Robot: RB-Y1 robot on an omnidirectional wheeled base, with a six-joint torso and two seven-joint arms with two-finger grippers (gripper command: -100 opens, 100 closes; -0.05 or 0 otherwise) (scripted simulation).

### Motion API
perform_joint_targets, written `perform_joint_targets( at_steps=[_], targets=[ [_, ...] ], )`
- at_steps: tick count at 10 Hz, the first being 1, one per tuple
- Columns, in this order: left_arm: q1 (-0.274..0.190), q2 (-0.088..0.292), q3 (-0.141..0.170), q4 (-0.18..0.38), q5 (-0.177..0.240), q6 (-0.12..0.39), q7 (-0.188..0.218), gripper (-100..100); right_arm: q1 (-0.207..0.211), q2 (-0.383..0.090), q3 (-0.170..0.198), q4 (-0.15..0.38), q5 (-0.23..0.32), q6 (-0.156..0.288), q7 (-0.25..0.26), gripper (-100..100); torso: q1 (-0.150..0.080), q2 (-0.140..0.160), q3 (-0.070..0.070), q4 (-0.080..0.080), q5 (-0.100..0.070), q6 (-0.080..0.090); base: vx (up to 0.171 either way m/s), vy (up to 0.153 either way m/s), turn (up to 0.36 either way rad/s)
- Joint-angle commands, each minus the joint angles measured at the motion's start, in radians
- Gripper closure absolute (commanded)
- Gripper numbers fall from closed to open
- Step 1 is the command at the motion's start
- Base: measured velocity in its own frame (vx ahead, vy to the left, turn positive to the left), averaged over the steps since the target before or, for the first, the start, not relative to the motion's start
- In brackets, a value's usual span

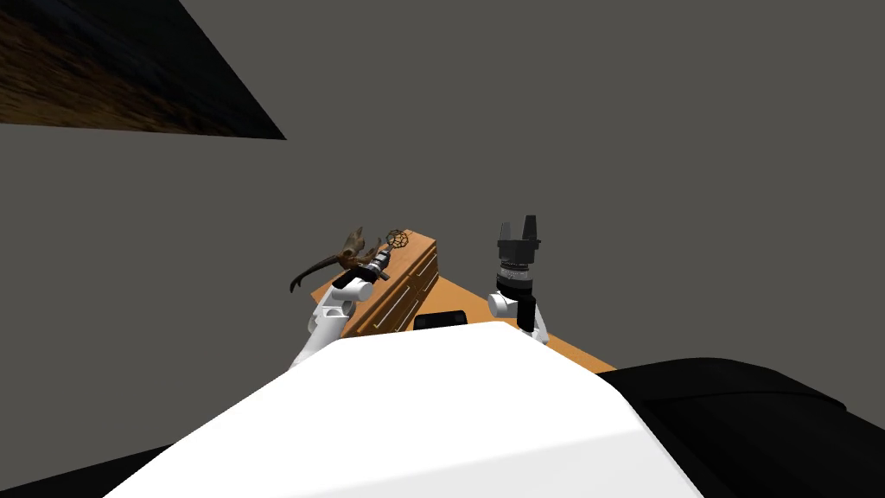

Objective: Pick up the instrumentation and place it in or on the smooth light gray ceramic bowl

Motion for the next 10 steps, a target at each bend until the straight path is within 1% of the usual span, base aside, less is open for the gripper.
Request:
perform_joint_targets(
  at_steps=[1, 2, 3, 4, 5, 6, 7, 8, 10],
  targets=[
    [-0.028, 0.027, 0.004, 0.045, 0.027, 0.050, -0.039, -100, 0.000, 0.000, 0.000, 0.000, 0.000, 0.000, 0.000, 0, 0.000, 0.000, 0.000, 0.000, 0.000, 0.000, 0.052, -0.005, -0.092],
    [-0.028, 0.027, 0.004, 0.045, 0.027, 0.078, -0.039, -100, 0.000, 0.000, 0.000, 0.000, 0.000, 0.000, 0.000, 0, 0.000, -0.001, -0.001, 0.000, 0.000, 0.000, 0.043, -0.003, -0.059],
    [-0.054, 0.050, 0.009, 0.086, 0.048, 0.107, -0.071, -100, 0.000, 0.000, 0.000, 0.000, 0.000, 0.000, 0.000, 0, 0.000, -0.001, 0.000, 0.000, 0.000, 0.000, 0.043, -0.013, -0.130],
    [-0.054, 0.050, 0.009, 0.086, 0.048, 0.139, -0.071, -100, 0.000, 0.000, 0.000, 0.000, 0.000, 0.000, 0.000, 0, -0.001, -0.001, 0.000, 0.000, 0.000, 0.000, 0.038, -0.009, -0.053],
    [-0.054, 0.050, 0.009, 0.086, 0.048, 0.150, -0.071, -100, 0.000, 0.000, 0.000, 0.000, 0.000, 0.000, 0.000, 0, 0.000, -0.001, 0.000, 0.000, 0.000, 0.000, 0.017, -0.005, 0.021],
    [-0.079, 0.073, 0.016, 0.130, 0.067, 0.193, -0.101, -100, 0.000, 0.000, 0.000, 0.000, 0.000, 0.000, 0.000, 0, 0.000, 0.001, 0.000, 0.000, 0.000, 0.000, 0.033, -0.011, -0.102],
    [-0.079, 0.073, 0.016, 0.130, 0.067, 0.215, -0.101, -100, 0.000, 0.000, 0.000, 0.000, 0.000, 0.000, 0.000, 0, 0.000, 0.000, 0.000, 0.000, 0.000, 0.000, 0.033, -0.007, -0.068],
    [-0.103, 0.095, 0.023, 0.176, 0.085, 0.243, -0.130, -100, 0.000, 0.000, 0.000, 0.000, 0.000, 0.000, 0.000, 0, 0.000, 0.000, 0.000, 0.000, 0.000, 0.000, 0.046, -0.008, -0.093],
    [-0.103, 0.095, 0.023, 0.176, 0.085, 0.279, -0.130, -100, 0.000, 0.000, 0.000, 0.000, 0.000, 0.000, 0.000, 0, 0.000, -0.001, 0.000, 0.000, 0.000, 0.000, 0.034, -0.004, -0.025]
  ],
)
